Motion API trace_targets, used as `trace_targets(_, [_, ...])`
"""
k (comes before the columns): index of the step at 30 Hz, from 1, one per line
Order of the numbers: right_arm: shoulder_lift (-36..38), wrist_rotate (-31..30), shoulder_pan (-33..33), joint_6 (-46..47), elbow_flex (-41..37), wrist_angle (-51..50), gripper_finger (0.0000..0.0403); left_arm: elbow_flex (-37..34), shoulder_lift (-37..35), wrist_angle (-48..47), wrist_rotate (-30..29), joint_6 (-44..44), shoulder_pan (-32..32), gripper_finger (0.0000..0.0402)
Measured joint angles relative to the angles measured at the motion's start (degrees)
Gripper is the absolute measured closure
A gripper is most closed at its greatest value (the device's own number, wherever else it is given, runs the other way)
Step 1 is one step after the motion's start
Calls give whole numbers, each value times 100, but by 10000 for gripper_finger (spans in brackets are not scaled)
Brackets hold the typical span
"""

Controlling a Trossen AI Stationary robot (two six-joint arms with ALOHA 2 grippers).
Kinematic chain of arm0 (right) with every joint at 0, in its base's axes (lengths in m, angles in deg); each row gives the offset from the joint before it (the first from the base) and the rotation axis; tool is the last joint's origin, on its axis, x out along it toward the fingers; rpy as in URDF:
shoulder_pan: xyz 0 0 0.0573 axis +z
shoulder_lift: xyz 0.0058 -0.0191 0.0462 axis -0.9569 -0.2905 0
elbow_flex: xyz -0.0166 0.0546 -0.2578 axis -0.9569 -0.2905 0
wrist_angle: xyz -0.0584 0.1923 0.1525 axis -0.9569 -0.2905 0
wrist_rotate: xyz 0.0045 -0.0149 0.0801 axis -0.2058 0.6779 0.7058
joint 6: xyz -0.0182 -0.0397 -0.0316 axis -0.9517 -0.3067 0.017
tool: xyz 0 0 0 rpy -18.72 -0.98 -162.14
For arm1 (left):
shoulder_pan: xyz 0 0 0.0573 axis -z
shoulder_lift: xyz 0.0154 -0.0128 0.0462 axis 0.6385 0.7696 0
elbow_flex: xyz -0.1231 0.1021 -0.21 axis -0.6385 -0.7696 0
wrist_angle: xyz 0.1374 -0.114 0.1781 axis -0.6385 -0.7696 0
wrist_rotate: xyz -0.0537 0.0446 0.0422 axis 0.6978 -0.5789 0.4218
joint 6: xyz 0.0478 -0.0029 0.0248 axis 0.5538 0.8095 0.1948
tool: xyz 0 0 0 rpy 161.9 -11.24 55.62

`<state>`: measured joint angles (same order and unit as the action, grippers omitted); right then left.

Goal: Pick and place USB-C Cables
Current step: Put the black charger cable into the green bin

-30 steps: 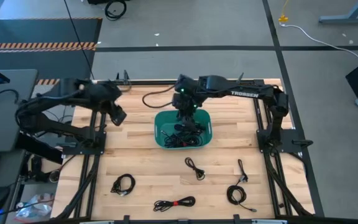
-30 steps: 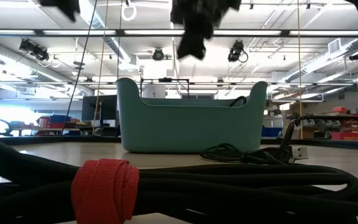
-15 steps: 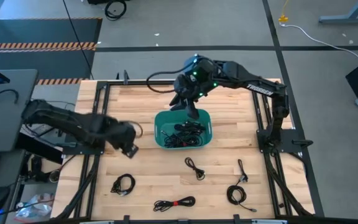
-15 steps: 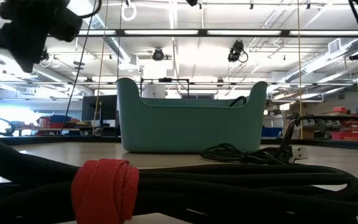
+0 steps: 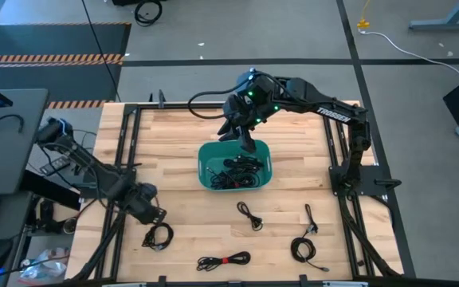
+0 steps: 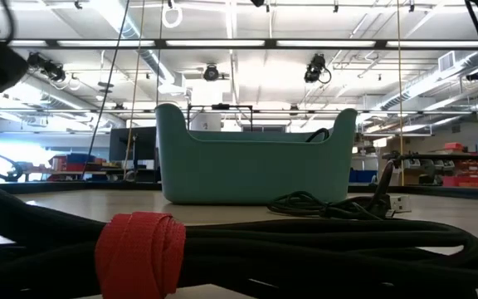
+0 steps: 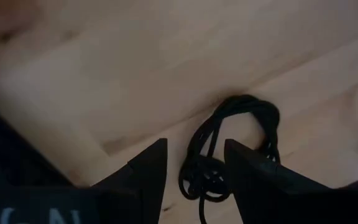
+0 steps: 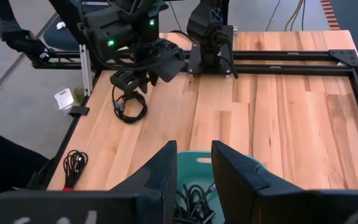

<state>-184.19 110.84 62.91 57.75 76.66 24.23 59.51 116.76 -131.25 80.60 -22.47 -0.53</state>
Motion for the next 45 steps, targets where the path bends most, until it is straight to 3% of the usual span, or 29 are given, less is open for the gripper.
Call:
trace_targets(7, [0, -56, 0, 7, 0, 1, 299, -4, 4, 381, 117, -1113, 369, 235])
trace_targets(16, [-4, -155, 0, -14, 0, 1, 299, -2, 501, 1274, 135, -1102, 424, 235])
trace_targets(38, [-4, -111, 33, -304, 0, -52, 300, 5, 1989, 1767, 301, -755, 427, 235])
trace_targets(42, [-4, -109, 33, -314, 0, -52, 300, 26, 2094, 1733, 378, -661, 426, 270])
trace_targets(45, [-4, -109, 33, -314, 0, -54, 300, 24, 2107, 1625, 400, -626, 426, 343])
